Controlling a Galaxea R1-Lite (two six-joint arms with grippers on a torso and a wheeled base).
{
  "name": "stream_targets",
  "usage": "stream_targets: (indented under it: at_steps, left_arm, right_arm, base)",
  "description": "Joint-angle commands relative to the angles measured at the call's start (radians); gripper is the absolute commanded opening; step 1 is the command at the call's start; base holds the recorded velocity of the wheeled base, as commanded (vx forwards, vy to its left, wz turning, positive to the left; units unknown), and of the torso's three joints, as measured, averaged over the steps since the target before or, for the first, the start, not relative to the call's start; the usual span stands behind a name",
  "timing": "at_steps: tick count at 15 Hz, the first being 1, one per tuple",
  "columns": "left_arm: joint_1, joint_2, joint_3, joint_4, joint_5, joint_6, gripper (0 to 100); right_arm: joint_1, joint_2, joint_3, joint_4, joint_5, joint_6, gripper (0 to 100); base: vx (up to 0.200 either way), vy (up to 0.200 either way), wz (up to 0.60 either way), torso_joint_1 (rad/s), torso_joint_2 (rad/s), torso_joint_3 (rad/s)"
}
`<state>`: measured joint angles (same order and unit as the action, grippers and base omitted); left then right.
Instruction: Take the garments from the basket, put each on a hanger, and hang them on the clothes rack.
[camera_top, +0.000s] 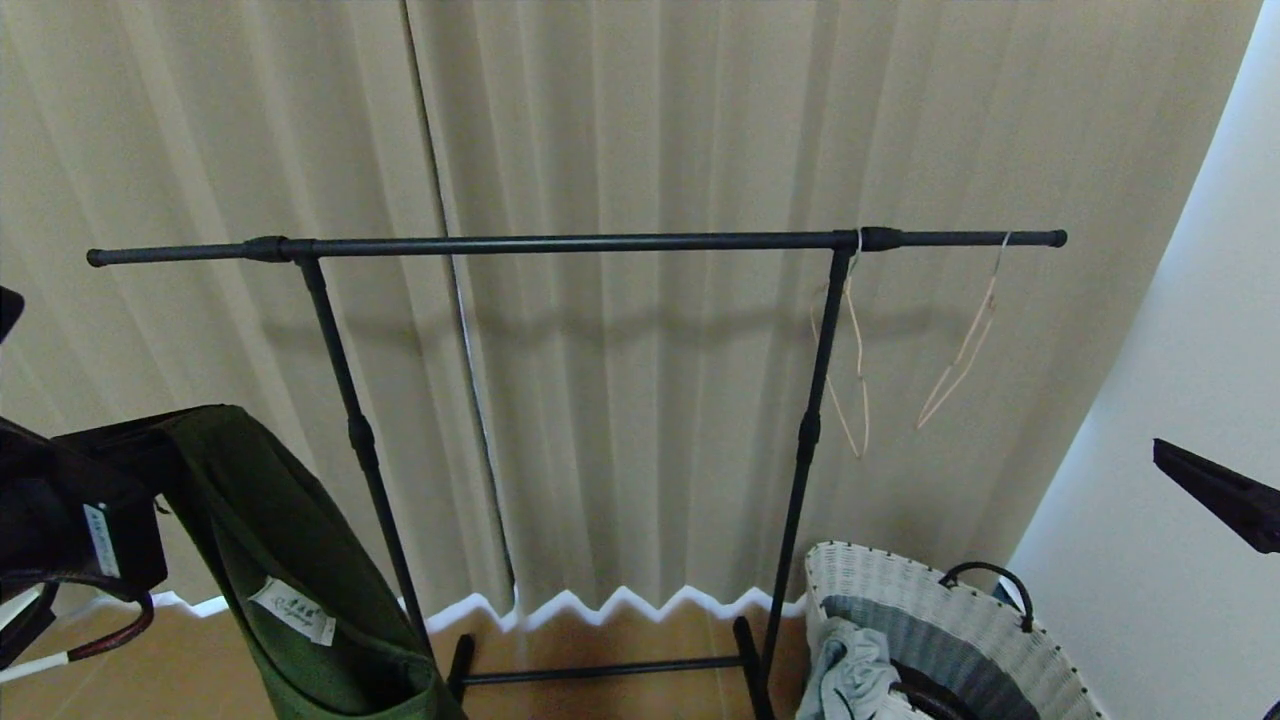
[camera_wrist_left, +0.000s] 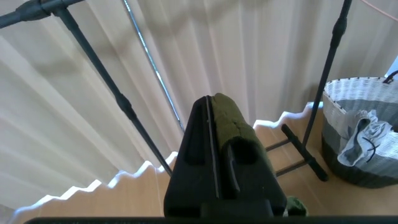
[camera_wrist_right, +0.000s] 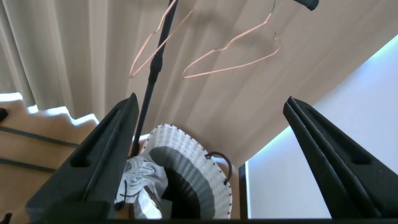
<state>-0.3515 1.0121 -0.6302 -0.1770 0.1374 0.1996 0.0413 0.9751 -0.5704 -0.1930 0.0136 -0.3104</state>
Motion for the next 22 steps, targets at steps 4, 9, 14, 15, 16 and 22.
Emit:
stream_targets:
  at_steps: [4, 9, 14, 15, 16, 22]
  left_arm:
    - [-0.003, 0.006, 0.003, 0.001, -0.001, 0.000, 0]
    - [-0.003, 0.005, 0.004, 0.001, -0.001, 0.000, 0]
    - [-0.003, 0.008, 0.004, -0.001, 0.001, 0.001, 0]
    - [-0.003, 0.008, 0.004, -0.001, 0.001, 0.001, 0]
    - [-0.001, 0.006, 0.007, -0.001, 0.002, 0.003, 0]
    - [0.002, 0.014, 0.044, -0.044, 0.004, 0.000, 0]
  right_arm:
    - [-0.003, 0.007, 0.003, 0.001, 0.000, 0.001, 100]
    - [-0.009, 0.028, 0.001, 0.000, 0.000, 0.001, 100]
    - [-0.024, 0.076, 0.001, 0.000, 0.000, 0.002, 100]
    - [-0.024, 0.076, 0.001, 0.000, 0.000, 0.002, 100]
    - [-0.024, 0.097, 0.003, -0.016, 0.002, 0.002, 100]
    - [-0.024, 0.126, 0.026, -0.034, 0.002, 0.002, 100]
  base:
    - [0.200, 0.000, 0.00, 0.001, -0.01, -0.001]
    - [0.200, 0.000, 0.00, 0.011, 0.00, -0.001]
    - [0.120, 0.000, 0.00, 0.000, 0.00, -0.001]
    - [0.000, 0.000, 0.00, 0.000, 0.00, 0.000]
    - [0.000, 0.000, 0.00, 0.000, 0.00, 0.000]
    - [0.000, 0.000, 0.00, 0.000, 0.00, 0.000]
